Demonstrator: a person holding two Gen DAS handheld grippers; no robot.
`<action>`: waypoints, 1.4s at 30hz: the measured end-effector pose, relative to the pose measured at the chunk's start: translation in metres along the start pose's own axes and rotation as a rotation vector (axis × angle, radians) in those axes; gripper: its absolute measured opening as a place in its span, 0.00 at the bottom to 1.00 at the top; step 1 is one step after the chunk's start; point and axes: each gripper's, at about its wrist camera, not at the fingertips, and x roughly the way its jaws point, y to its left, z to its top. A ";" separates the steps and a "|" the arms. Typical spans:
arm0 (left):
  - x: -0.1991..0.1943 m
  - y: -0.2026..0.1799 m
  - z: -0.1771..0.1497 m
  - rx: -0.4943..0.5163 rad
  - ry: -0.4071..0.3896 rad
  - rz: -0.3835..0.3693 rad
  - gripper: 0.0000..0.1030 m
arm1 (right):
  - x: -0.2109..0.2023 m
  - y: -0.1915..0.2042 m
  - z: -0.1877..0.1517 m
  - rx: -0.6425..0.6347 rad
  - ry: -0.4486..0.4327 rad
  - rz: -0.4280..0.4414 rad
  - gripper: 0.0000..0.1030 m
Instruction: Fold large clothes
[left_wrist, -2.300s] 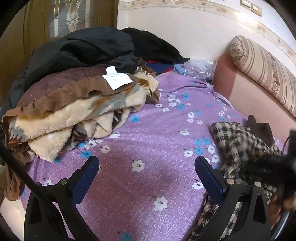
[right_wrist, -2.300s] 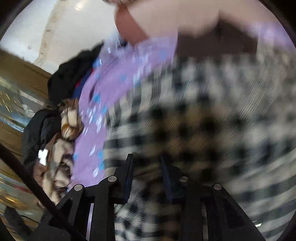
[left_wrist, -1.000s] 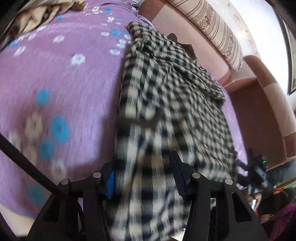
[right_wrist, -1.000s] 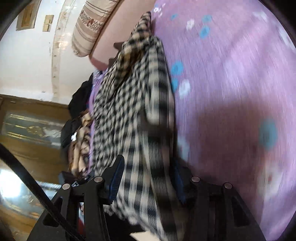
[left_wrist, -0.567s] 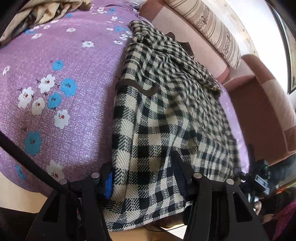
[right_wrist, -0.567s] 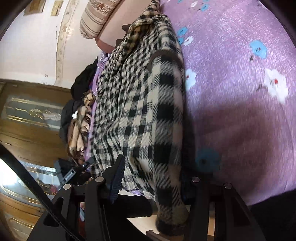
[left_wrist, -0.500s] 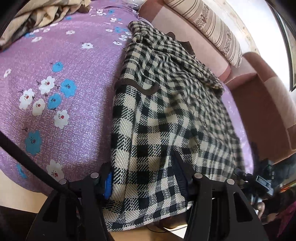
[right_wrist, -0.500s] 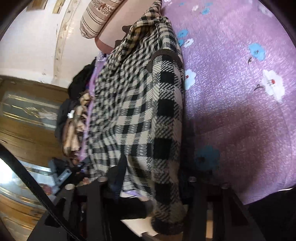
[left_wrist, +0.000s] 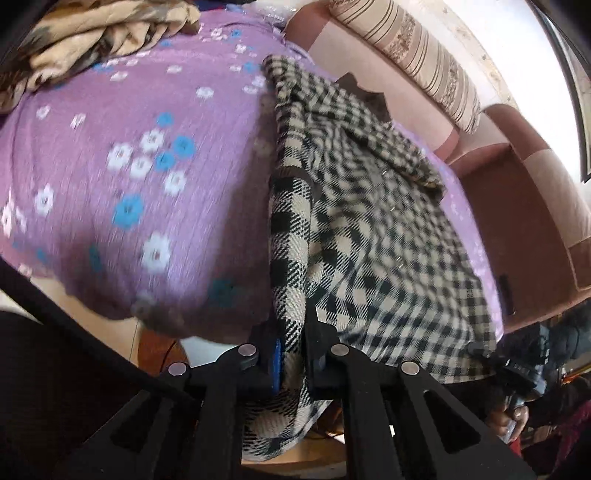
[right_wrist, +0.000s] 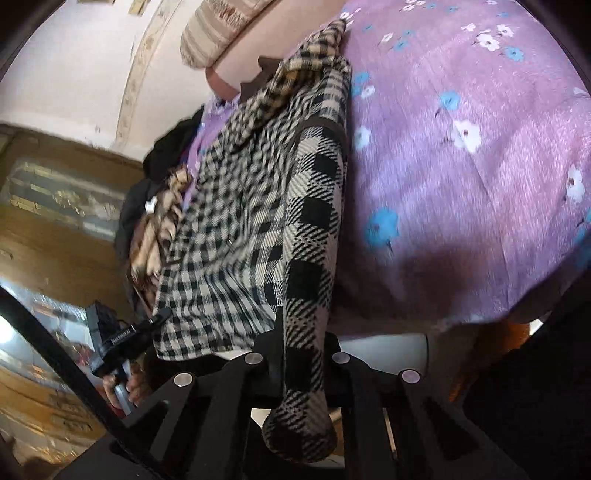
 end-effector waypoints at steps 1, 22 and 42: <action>0.002 0.003 -0.002 -0.005 0.007 0.006 0.08 | 0.001 0.000 0.002 -0.001 0.004 0.002 0.08; 0.065 -0.038 0.226 -0.045 -0.132 -0.046 0.09 | 0.033 0.056 0.251 -0.109 -0.232 -0.062 0.08; 0.138 -0.015 0.342 -0.221 -0.232 -0.227 0.42 | 0.096 -0.025 0.365 0.203 -0.305 0.110 0.69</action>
